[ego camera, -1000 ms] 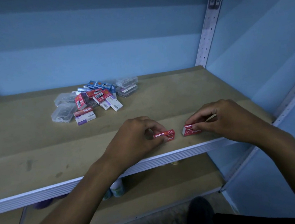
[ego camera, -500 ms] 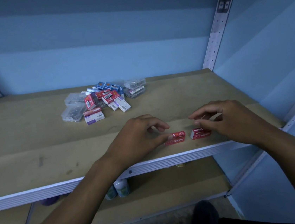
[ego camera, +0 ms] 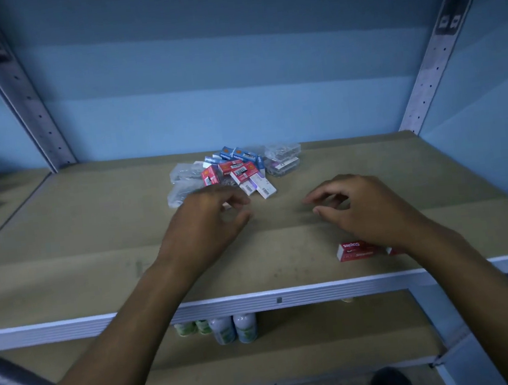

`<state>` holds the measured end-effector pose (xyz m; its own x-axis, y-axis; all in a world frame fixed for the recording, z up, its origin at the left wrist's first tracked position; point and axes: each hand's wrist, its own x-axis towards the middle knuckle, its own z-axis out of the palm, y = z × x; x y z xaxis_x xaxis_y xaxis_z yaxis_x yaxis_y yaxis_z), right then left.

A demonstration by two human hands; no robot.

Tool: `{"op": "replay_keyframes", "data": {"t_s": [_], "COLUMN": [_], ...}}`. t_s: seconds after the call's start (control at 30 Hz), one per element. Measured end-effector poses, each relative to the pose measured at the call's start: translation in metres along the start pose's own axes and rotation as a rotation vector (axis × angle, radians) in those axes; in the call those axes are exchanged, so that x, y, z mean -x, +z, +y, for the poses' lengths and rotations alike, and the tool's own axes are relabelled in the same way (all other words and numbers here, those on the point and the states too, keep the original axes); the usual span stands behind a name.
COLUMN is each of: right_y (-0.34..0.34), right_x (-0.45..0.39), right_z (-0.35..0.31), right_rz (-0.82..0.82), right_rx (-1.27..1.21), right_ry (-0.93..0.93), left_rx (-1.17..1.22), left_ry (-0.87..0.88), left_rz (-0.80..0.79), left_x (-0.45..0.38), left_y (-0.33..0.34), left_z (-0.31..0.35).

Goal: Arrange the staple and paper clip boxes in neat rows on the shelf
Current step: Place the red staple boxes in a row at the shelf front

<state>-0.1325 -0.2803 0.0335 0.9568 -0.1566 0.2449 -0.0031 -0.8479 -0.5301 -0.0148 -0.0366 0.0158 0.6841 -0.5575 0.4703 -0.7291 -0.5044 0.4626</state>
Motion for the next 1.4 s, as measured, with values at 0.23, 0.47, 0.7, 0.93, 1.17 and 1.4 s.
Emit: {"op": "replay_keyframes", "data": {"t_s": [0.23,0.47,0.7,0.93,1.17,1.4], "right_y": [0.062,0.075,0.086,0.108,0.114,0.096], "right_x": [-0.081,-0.1,-0.106,-0.109,-0.108,-0.099], "right_z": [-0.03,-0.035,-0.049,-0.051,-0.052,-0.066], "right_rz": [0.001,0.08,0.078,0.101,0.25,0.313], "right_rx": [0.067,0.091,0.178,0.176,0.213,-0.03], "right_ry": [-0.081,-0.006,0.095,0.079,0.051,0.015], "left_rx": [-0.304,-0.308,-0.328,-0.359,-0.389,-0.289], "left_ry": [-0.191,-0.287,-0.262,-0.354,-0.336,-0.213], "left_rz": [0.131,0.012,-0.01,-0.034,-0.004,0.121], "left_x": [-0.014,-0.02,-0.032,-0.029,-0.029,-0.032], "left_y": [-0.029,-0.015,-0.003,0.004,0.001,-0.014], "left_z": [-0.074,-0.071,-0.057,-0.054,-0.053,-0.048]}}
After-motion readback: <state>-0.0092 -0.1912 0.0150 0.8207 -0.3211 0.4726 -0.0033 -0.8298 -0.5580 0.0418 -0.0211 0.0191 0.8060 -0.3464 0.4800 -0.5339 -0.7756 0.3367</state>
